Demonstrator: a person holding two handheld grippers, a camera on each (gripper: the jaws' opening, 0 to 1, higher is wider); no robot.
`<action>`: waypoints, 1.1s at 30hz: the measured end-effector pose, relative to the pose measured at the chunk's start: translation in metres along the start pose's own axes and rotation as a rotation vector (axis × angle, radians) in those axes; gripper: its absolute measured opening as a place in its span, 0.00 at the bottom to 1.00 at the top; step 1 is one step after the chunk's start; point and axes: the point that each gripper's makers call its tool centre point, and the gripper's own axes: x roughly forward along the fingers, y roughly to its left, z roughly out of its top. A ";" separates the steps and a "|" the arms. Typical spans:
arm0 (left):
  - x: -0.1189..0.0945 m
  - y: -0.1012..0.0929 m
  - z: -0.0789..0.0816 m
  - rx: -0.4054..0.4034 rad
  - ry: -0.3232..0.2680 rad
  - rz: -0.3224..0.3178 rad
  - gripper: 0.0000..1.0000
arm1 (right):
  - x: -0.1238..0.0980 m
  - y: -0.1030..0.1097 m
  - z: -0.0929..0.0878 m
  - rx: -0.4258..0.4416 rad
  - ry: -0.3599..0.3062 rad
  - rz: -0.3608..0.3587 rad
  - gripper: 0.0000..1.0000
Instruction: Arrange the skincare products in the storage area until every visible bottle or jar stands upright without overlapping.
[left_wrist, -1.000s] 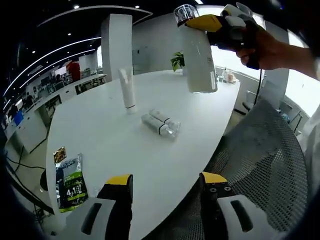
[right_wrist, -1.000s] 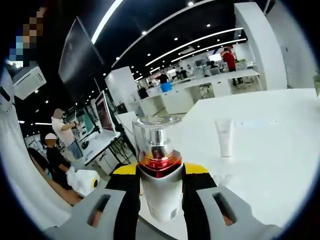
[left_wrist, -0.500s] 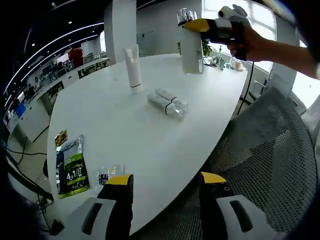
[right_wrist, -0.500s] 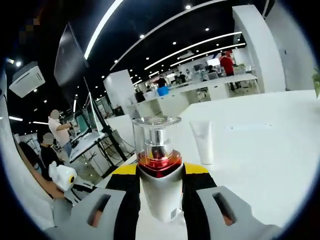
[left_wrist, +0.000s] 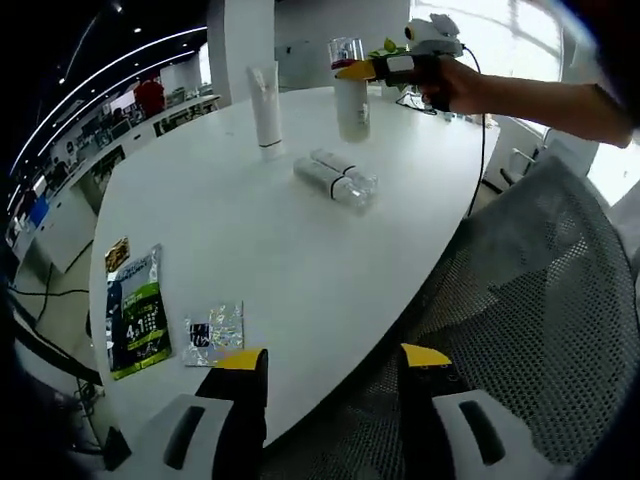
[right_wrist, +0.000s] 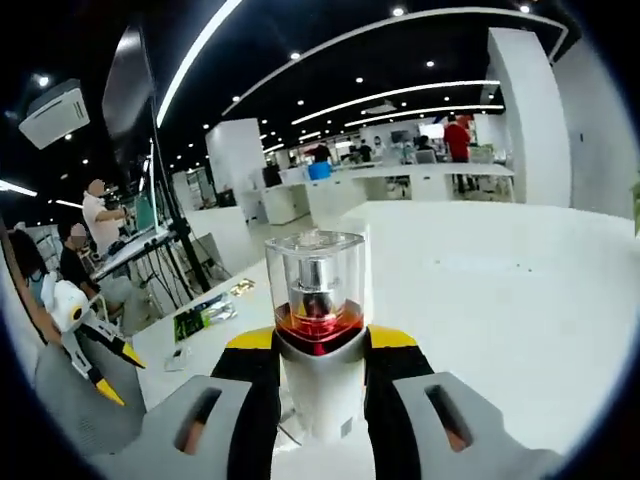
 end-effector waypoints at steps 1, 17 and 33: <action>0.000 0.000 -0.002 -0.002 0.008 -0.001 0.54 | 0.003 -0.004 0.000 0.006 0.000 -0.005 0.29; 0.003 -0.002 -0.012 0.009 0.066 -0.018 0.52 | 0.052 -0.053 0.003 -0.069 -0.004 -0.039 0.29; 0.003 0.001 -0.011 0.003 0.061 -0.008 0.52 | 0.078 -0.061 0.003 -0.154 -0.020 -0.008 0.29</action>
